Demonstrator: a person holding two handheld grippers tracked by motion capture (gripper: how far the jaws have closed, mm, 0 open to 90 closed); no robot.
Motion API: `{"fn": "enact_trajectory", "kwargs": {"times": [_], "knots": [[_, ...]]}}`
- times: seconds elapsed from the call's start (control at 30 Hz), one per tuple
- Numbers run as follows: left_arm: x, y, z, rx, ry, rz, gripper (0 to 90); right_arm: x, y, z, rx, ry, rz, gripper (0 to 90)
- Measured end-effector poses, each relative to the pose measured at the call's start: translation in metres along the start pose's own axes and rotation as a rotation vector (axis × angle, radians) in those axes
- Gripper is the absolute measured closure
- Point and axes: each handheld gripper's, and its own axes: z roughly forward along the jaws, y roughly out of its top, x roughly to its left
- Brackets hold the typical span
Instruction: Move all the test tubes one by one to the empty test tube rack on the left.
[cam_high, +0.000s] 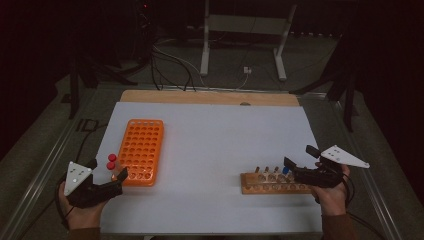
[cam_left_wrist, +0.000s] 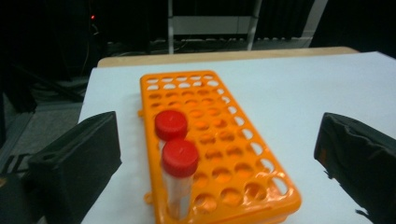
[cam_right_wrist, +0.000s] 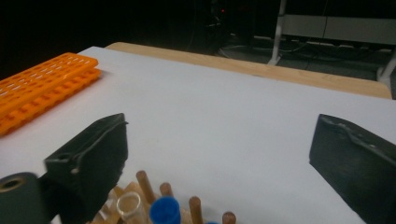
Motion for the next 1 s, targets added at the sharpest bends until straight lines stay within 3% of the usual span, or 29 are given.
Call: {"fn": "enact_trajectory", "kwargs": {"times": [0.2, 0.3, 0.53, 0.77, 0.93, 1.0], "knots": [[-0.007, 0.009, 0.003, -0.028, -0.015, 0.007, 0.6, -0.005, -0.008, -0.007, 0.019, -0.004, 0.003, 18.6], [-0.011, 0.011, 0.006, -0.038, -0.02, 0.004, 0.6, -0.006, -0.015, -0.013, 0.02, -0.003, -0.026, 36.1], [-0.021, 0.015, 0.013, -0.061, -0.037, 0.009, 2.6, -0.006, -0.029, -0.019, 0.046, 0.034, -0.062, 64.3], [-0.03, 0.019, 0.019, -0.063, -0.074, 0.01, 3.7, -0.006, -0.04, -0.017, 0.087, 0.072, -0.065, 75.0], [-0.036, 0.02, 0.025, -0.06, -0.09, 0.007, 1.9, -0.007, -0.042, -0.015, 0.081, 0.083, -0.057, 74.6], [-0.039, 0.02, 0.027, -0.059, -0.101, 0.005, 1.9, -0.008, -0.045, -0.013, 0.103, 0.07, -0.057, 73.2]]}}
